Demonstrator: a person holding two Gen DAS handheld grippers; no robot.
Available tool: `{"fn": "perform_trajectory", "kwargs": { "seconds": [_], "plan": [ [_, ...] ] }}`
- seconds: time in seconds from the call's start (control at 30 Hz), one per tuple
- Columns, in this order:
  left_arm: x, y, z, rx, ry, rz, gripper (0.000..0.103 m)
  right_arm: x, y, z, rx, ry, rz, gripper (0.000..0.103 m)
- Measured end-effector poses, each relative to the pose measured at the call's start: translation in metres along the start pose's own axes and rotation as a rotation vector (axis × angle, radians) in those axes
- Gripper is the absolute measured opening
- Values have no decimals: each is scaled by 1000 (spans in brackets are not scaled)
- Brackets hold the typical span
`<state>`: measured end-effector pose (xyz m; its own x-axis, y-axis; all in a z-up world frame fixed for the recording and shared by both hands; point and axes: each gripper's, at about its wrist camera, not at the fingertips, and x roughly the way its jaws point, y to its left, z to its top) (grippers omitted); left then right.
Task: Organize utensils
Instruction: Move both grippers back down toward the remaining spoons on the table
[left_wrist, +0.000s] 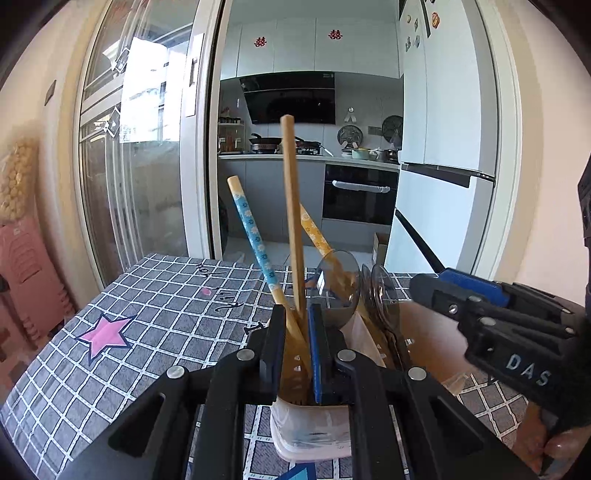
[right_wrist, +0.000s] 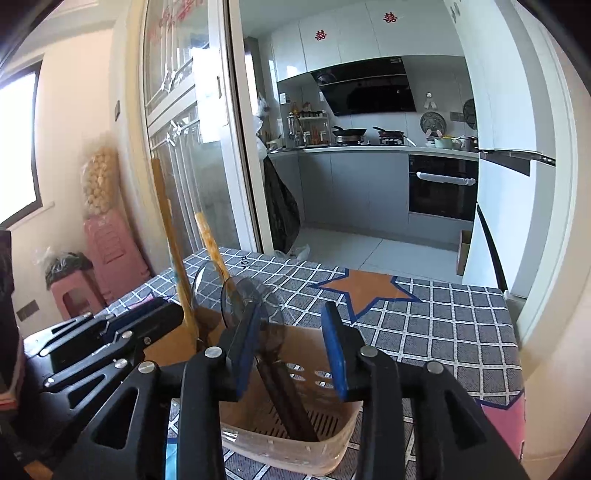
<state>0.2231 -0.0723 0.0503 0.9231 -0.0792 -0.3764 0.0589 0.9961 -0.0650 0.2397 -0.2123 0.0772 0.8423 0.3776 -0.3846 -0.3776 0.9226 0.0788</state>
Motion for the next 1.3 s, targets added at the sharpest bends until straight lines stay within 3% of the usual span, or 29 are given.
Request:
{"fn": "perform_trajectory", "kwargs": {
  "seconds": [0.27, 0.3, 0.33, 0.43, 0.57, 0.7, 0.8, 0.97, 1.03, 1.13, 1.3],
  "plan": [
    [-28, 13, 3, -13, 21, -3, 43, -32, -5, 5, 86, 10, 7, 55],
    [-32, 17, 2, -21, 32, -8, 64, -37, -4, 4, 93, 13, 8, 60],
    [-37, 20, 1, -31, 47, -10, 103, -42, -3, 3, 99, 17, 11, 64],
    [-61, 30, -7, -47, 33, 8, 103, -61, 1, -5, 115, 37, 16, 69],
    [-82, 41, -25, -34, 121, -3, 103, -87, 9, -21, 149, 82, 26, 79],
    [-100, 56, -49, -40, 205, -2, 103, -107, 10, -43, 214, 139, 39, 83],
    [-106, 66, -69, -47, 278, 4, 103, -118, 15, -66, 265, 201, 53, 103],
    [-117, 72, -113, -43, 407, -4, 103, -124, 30, -103, 280, 343, 14, 103],
    [-122, 69, -130, -15, 435, -5, 103, -123, 34, -116, 291, 406, 24, 103],
    [-127, 67, -152, -8, 482, -19, 103, -122, 43, -137, 267, 495, -30, 103],
    [-136, 64, -171, 14, 532, -71, 103, -115, 55, -163, 229, 615, -64, 103]
  ]
}}
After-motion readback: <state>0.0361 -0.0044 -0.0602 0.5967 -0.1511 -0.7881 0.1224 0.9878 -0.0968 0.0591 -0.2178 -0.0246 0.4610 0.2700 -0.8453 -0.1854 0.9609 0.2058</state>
